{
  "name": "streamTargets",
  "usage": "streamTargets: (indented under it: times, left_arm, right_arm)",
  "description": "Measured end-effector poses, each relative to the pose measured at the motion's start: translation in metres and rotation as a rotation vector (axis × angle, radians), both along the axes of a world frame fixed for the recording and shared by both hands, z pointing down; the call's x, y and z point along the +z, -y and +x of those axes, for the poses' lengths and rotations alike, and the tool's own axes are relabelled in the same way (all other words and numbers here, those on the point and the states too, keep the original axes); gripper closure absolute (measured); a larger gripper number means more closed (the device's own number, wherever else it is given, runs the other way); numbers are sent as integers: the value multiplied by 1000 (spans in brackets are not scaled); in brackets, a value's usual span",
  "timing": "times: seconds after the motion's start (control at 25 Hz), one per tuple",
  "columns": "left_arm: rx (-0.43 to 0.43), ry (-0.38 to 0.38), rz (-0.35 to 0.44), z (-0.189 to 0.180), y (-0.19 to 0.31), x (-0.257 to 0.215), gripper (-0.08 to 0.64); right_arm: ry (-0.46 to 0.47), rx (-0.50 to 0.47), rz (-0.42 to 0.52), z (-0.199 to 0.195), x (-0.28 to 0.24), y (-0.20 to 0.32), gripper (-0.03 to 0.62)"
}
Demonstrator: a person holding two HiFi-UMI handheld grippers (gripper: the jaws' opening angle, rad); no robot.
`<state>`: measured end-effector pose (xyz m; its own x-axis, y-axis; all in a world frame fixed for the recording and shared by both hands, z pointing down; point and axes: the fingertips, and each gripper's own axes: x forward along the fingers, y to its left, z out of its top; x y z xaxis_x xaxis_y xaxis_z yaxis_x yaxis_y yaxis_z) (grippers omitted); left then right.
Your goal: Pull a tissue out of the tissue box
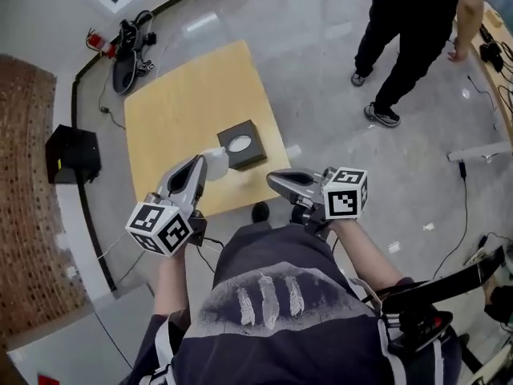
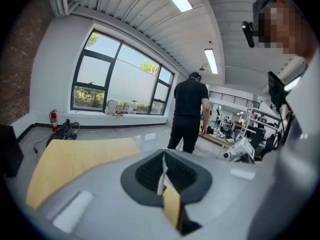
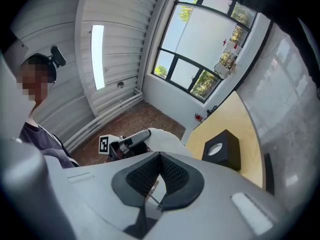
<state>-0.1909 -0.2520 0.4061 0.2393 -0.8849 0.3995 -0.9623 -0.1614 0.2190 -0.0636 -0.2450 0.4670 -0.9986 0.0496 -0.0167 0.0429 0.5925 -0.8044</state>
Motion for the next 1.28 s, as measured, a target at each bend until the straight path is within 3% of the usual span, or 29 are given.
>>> streamTargets:
  times: [0.2,0.48,0.6,0.8,0.96,1.28]
  left_arm:
    - [-58,-7,-24,-20,-30,4,557]
    - [-64,-73,12,-35,-39,4,557]
    - [-25,-130,42,-51,-40,4,557]
    - [71,-202,84,-89,-41,-15,557]
    - [160,-271,98,-116,-54,17,557]
    - [261,-327,101,-117,-44,-8,557]
  right_arm:
    - [-3,-80,-23,-28,9,-16,595]
    - [-39,-108,52,-52,-3,-21,595]
    - [-50,-99,89,-71,-11,-26,595]
    - [-92,-41,75,-121,-33,-36,595]
    - [-157,18,112,-158,-7,-60,595]
    - [-214,114,139,-164,-38,-55,595]
